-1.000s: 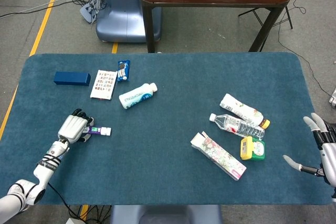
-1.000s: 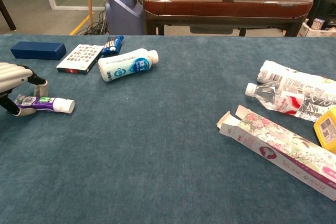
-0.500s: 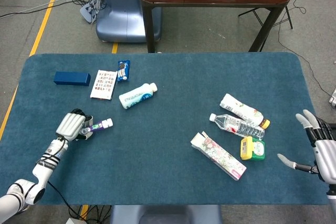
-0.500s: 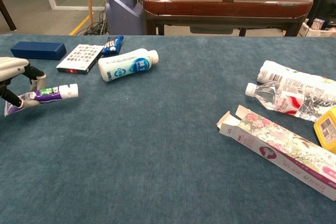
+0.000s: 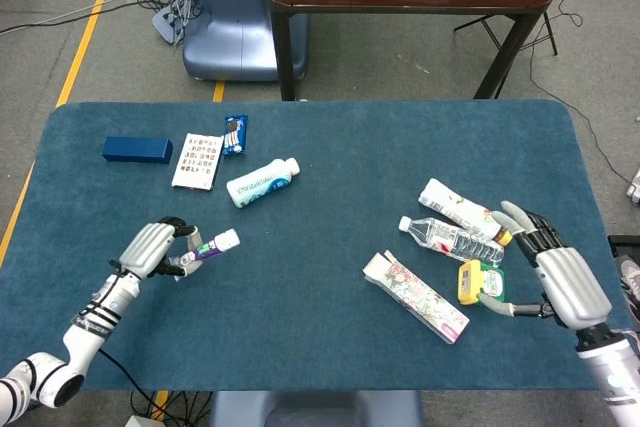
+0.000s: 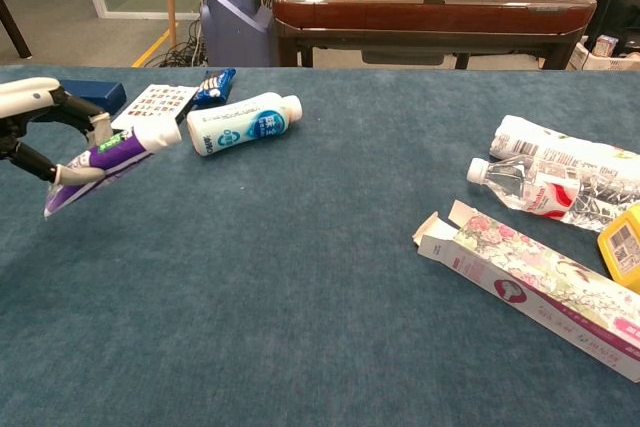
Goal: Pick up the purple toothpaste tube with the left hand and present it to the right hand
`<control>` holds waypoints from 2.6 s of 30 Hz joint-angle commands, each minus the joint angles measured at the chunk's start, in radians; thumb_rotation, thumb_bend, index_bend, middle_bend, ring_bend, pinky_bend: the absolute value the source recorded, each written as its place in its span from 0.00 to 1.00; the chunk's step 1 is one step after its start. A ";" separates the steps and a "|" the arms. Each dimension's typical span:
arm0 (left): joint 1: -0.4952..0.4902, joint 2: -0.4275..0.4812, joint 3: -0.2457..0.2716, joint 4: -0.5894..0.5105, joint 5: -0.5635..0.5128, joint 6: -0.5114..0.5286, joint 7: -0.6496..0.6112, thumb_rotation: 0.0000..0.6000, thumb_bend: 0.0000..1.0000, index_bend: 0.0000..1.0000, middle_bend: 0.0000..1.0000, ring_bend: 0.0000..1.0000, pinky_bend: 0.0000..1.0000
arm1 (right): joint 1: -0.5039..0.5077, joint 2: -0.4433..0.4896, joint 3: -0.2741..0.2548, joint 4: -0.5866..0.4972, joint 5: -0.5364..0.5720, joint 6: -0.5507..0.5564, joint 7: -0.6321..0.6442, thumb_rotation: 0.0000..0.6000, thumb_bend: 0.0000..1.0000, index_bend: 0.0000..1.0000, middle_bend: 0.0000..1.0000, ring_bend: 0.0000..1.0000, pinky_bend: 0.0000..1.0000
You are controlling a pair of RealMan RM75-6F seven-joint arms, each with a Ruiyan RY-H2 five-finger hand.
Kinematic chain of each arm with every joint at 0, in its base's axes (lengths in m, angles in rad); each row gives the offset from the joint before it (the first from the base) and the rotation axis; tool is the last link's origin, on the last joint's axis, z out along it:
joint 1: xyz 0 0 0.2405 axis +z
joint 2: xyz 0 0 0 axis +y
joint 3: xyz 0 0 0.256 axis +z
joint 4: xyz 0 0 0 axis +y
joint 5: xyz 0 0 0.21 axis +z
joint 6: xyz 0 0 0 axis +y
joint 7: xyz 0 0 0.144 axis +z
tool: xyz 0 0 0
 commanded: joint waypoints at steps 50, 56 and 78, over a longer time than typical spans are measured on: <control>-0.092 -0.010 -0.035 -0.306 0.093 0.064 -0.152 1.00 0.39 0.58 0.64 0.38 0.20 | 0.542 -0.675 0.204 0.096 0.241 -0.252 -0.254 0.00 0.00 0.00 0.00 0.00 0.00; -0.106 -0.024 -0.041 -0.312 0.096 0.061 -0.143 1.00 0.39 0.58 0.64 0.38 0.20 | 0.573 -0.705 0.224 0.109 0.268 -0.260 -0.265 0.00 0.00 0.00 0.00 0.00 0.00; -0.124 -0.029 -0.048 -0.305 0.076 0.053 -0.144 1.00 0.39 0.58 0.64 0.38 0.20 | 0.632 -0.747 0.218 0.127 0.326 -0.284 -0.316 0.00 0.00 0.00 0.00 0.00 0.00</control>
